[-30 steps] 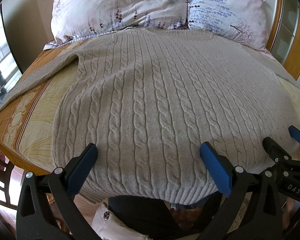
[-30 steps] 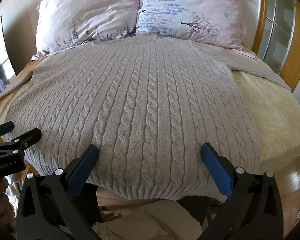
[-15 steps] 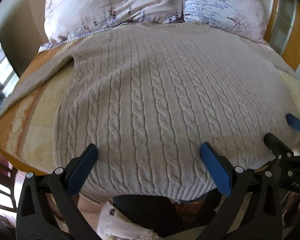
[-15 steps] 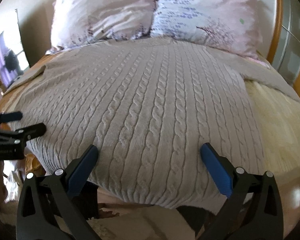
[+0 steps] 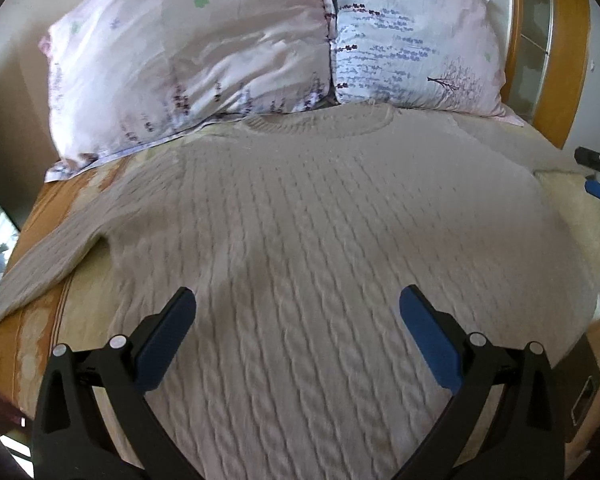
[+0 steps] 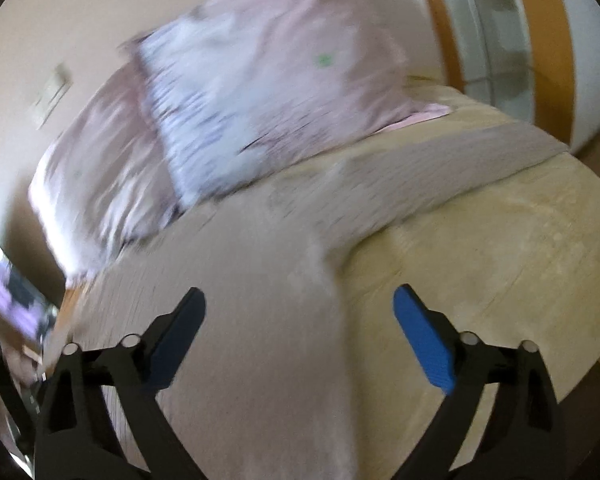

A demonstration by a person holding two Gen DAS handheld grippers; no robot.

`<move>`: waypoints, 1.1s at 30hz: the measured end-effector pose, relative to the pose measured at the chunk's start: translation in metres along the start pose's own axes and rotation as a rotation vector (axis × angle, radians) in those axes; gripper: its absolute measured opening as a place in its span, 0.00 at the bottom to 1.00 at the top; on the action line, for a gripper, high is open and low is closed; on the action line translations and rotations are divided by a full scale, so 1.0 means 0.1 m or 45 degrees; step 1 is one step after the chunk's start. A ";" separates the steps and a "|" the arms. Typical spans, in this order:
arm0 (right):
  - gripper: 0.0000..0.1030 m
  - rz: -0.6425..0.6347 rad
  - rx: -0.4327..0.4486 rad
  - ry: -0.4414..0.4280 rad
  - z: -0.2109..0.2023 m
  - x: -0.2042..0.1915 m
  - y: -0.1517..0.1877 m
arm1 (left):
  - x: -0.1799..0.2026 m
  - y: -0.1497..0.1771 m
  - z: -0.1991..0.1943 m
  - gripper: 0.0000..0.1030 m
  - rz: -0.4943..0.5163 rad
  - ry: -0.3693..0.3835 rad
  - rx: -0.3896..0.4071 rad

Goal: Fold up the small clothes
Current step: 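Grasp a sweater sleeve cuff with the right gripper and lift it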

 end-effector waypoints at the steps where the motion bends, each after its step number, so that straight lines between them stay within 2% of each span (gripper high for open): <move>1: 0.85 0.046 -0.005 0.014 0.06 0.11 -0.09 | 0.00 -0.07 0.04 0.98 0.004 0.003 0.001; 5: 0.71 0.275 -0.057 0.080 0.30 0.59 -0.31 | -0.01 -0.28 0.20 0.98 0.009 -0.023 -0.024; 9: 0.60 0.496 -0.111 0.180 0.53 1.06 -0.40 | 0.00 -0.45 0.37 0.98 -0.051 0.077 -0.085; 11: 0.54 0.564 -0.123 0.183 0.58 1.19 -0.40 | 0.00 -0.49 0.46 0.98 -0.100 0.149 -0.117; 13: 0.51 0.628 -0.132 0.202 0.62 1.31 -0.36 | -0.02 -0.54 0.53 0.98 -0.132 0.171 -0.122; 15: 0.47 0.666 -0.133 0.210 0.65 1.38 -0.35 | -0.06 -0.58 0.58 0.98 -0.142 0.152 -0.111; 20: 0.43 0.709 -0.088 0.205 0.67 1.48 -0.41 | -0.14 -0.65 0.71 0.98 -0.135 0.084 -0.102; 25: 0.27 0.743 -0.039 0.227 0.71 1.64 -0.48 | -0.20 -0.66 0.76 0.98 -0.149 0.081 -0.112; 30: 0.12 0.704 -0.016 0.228 0.74 1.63 -0.50 | -0.21 -0.68 0.77 0.98 -0.131 0.077 -0.095; 33: 0.10 0.616 0.043 0.225 0.68 1.54 -0.61 | -0.20 -0.69 0.77 0.98 -0.128 0.078 -0.093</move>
Point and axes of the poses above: each gripper's, at about its wrist camera, not at the fingertips, and z roughly the way its jaws point, x to its right, y to its underside, the point moved 9 cm from there along z, roughly the way its jaws point, and after that the axes turned 5 degrees about -z, right-handed, at the moved point
